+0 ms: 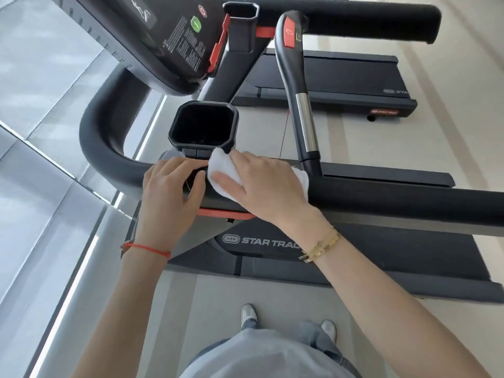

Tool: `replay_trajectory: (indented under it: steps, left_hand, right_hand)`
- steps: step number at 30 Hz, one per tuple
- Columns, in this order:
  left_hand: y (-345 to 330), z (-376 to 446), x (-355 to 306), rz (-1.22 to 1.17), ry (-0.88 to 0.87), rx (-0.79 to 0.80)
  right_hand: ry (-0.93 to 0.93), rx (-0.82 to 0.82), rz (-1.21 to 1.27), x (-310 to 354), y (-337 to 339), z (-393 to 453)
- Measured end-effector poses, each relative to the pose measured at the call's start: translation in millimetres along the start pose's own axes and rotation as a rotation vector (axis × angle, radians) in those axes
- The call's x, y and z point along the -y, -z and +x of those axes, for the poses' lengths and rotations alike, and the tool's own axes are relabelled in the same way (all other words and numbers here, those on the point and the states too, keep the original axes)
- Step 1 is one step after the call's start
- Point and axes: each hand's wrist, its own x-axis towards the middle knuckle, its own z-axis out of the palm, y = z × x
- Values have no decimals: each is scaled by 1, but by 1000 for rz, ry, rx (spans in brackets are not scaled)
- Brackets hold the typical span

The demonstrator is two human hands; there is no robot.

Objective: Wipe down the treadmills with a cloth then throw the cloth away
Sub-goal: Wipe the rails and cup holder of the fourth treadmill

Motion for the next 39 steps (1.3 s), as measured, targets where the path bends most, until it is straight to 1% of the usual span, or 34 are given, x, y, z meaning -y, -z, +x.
replay_trajectory:
  steps: [2, 5, 9, 13, 16, 18, 20, 23, 26, 29, 31, 36, 39]
  left_hand:
    - [0, 0, 1, -10, -3, -1]
    - [-1, 1, 0, -29, 0, -14]
    - [-2, 2, 2, -37, -1, -26]
    - [-1, 1, 4, -37, -4, -17]
    - [-1, 1, 5, -46, -7, -10]
    - [0, 1, 5, -59, 3, -7]
    - [0, 3, 3, -64, 9, -6]
    - [-1, 3, 3, -77, 23, -14]
    - [-1, 2, 1, -103, 29, -19]
    - [1, 2, 2, -107, 31, -7]
    - [3, 1, 5, -107, 43, -18]
    - [8, -2, 16, -11, 47, -61]
    - [14, -1, 25, 24, 42, -63]
  right_hand:
    - [16, -7, 16, 4, -4, 0]
    - [16, -27, 61, -11, 0, -22]
    - [-84, -76, 25, -36, 7, -40]
    - [-208, -115, -38, -16, 4, -14]
    - [-176, -140, -28, 4, -7, -2]
    - [-110, -167, 7, 6, -11, -10]
    - [-69, -207, 40, -9, -9, -28]
    - [-141, -303, -37, -48, -2, -55]
    - [-195, -340, -103, -66, -1, -63]
    - [-195, -354, -114, -58, -3, -56]
    - [-138, -354, -100, -45, -8, -49]
    - [-20, -294, -72, 0, -22, -20]
    - [-3, -268, -53, 29, -28, 2]
